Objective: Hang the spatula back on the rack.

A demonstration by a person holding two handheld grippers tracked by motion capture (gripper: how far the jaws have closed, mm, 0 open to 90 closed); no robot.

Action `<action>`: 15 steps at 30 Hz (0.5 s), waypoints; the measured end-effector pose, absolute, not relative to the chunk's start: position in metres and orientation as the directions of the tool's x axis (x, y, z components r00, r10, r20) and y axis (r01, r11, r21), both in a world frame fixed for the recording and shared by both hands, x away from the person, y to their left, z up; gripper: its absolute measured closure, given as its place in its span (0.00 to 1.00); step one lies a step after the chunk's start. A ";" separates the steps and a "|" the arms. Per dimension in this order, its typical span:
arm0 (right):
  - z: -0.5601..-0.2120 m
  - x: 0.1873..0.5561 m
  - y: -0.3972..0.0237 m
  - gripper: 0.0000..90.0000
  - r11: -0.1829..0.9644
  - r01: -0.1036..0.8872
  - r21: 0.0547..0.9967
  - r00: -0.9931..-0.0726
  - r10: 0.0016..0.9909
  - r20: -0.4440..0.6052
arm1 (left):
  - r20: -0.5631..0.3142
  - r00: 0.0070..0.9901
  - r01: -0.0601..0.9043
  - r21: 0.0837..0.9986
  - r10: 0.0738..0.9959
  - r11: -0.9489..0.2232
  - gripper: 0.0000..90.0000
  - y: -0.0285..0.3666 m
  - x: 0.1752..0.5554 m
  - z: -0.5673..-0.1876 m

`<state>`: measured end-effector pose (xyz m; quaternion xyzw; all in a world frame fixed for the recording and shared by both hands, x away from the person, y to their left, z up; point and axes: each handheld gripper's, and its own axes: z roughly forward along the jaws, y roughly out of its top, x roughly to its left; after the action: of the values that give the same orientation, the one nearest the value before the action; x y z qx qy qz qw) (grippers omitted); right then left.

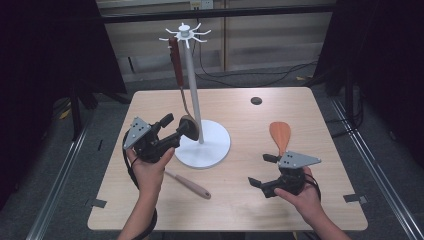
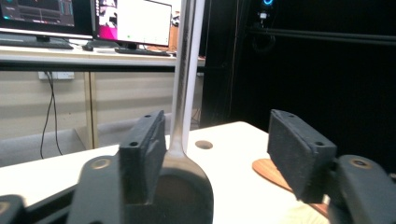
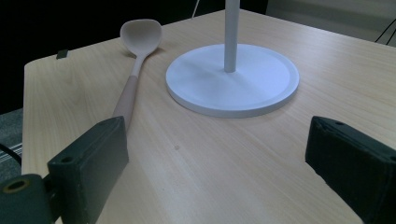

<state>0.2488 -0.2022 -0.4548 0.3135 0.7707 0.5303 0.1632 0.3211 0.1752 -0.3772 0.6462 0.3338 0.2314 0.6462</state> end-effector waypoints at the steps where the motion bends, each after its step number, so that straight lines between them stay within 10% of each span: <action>1: -0.455 0.249 -0.202 0.06 0.241 0.310 0.920 -0.751 0.656 0.081 | -0.114 0.678 0.132 0.991 0.726 0.031 0.39 0.175 0.320 -0.378; 15: -0.455 0.249 -0.202 0.06 0.243 0.306 0.921 -0.752 0.655 0.077 | -0.073 0.687 0.159 0.986 0.723 -0.052 0.25 0.169 0.317 -0.400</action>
<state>0.2493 -0.2016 -0.4547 0.3115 0.7709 0.5307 0.1646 0.3170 0.1692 -0.3995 0.6874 0.3208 0.2313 0.6091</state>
